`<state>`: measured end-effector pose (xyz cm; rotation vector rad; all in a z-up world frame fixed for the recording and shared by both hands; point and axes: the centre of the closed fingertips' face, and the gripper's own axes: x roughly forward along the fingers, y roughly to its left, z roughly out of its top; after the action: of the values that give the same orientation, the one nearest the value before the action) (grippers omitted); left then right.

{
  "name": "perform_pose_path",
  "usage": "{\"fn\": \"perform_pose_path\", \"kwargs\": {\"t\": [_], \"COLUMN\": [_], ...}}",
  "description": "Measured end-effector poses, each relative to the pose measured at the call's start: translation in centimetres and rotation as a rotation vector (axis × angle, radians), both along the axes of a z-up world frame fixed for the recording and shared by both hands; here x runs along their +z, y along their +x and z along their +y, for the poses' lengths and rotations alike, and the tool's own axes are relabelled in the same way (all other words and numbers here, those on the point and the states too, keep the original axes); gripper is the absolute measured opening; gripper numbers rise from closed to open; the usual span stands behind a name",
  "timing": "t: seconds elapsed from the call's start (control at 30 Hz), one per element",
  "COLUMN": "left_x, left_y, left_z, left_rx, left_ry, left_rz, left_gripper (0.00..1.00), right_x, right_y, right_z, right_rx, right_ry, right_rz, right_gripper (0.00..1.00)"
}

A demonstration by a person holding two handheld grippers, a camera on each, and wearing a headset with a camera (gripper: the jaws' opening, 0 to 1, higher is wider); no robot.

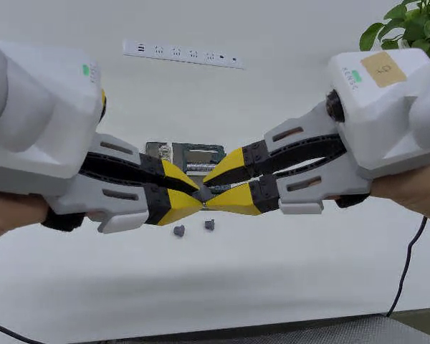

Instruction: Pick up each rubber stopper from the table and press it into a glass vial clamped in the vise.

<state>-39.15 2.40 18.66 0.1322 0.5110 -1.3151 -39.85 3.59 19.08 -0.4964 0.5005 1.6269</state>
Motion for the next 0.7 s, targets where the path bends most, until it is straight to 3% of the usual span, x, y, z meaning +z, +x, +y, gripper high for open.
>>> {"fn": "perform_pose_path", "kwargs": {"t": [0.1,0.43,0.7], "left_x": [-0.2,-0.7,-2.0], "left_y": [0.1,0.6,1.7], "left_z": [0.1,0.4,1.5], "left_rx": [-0.001,0.004,0.055], "left_ry": [0.003,0.011,0.017], "left_rz": [-0.009,-0.086,-0.098], "left_gripper": [0.04,0.05,0.24], "right_x": [-0.3,-0.9,-0.8], "right_y": [0.0,0.8,2.1], "right_z": [0.1,0.6,1.4], "right_rx": [-0.003,-0.008,-0.01], "right_ry": [-0.011,-0.04,-0.052], "right_rz": [0.004,0.012,0.024], "right_gripper": [0.05,0.05,0.05]}}
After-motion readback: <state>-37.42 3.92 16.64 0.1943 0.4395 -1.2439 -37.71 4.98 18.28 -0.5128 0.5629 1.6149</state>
